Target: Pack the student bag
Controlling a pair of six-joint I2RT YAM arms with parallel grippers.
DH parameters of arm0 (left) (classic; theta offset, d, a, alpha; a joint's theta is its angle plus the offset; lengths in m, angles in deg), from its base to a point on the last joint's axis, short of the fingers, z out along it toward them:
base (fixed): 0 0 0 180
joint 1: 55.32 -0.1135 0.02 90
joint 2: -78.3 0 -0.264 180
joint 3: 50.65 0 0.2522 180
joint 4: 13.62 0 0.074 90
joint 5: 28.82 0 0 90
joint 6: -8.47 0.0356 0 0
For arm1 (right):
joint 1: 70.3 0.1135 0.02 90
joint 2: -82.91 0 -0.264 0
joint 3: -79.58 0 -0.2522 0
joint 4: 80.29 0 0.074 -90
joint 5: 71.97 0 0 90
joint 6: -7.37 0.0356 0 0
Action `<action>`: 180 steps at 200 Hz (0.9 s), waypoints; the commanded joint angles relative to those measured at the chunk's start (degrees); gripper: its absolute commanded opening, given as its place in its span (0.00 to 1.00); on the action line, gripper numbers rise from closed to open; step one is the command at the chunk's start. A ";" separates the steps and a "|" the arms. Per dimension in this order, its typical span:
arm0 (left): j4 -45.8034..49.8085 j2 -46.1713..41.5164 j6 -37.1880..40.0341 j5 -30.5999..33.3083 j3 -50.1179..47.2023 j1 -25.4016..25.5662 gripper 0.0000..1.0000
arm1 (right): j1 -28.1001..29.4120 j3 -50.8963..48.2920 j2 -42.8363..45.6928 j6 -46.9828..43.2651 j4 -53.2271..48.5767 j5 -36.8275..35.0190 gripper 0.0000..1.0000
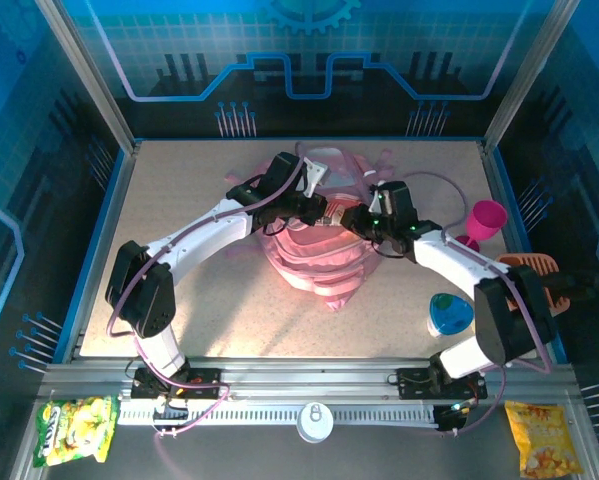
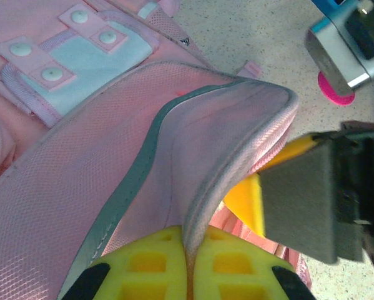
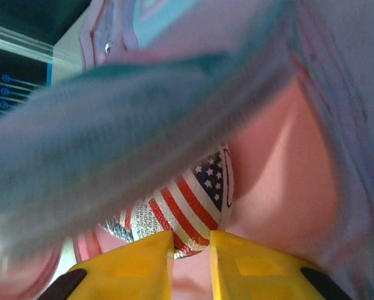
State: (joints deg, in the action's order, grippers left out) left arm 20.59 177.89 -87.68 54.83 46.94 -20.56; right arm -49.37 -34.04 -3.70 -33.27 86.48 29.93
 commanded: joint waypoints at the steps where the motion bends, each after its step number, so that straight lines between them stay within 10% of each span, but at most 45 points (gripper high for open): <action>1: -3.56 -2.56 -2.31 -2.83 1.03 0.49 0.06 | -0.24 1.74 -3.22 0.67 6.58 -1.74 0.22; 61: -3.23 -2.86 -2.94 -2.87 0.13 0.56 0.12 | -0.93 -4.86 6.78 -1.38 5.87 -2.98 0.34; 140: -7.13 -10.27 -11.02 2.11 -11.27 -0.93 0.67 | -3.17 -14.85 31.24 -7.18 -11.28 -10.45 0.70; 180: -12.48 -14.00 -20.49 2.03 -20.39 -5.32 0.71 | -2.76 -11.84 29.84 -8.58 -11.53 -8.12 0.80</action>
State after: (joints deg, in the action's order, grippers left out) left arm 12.52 165.91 -100.62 55.83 30.33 -22.90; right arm -52.01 -48.35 27.23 -39.63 77.24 21.23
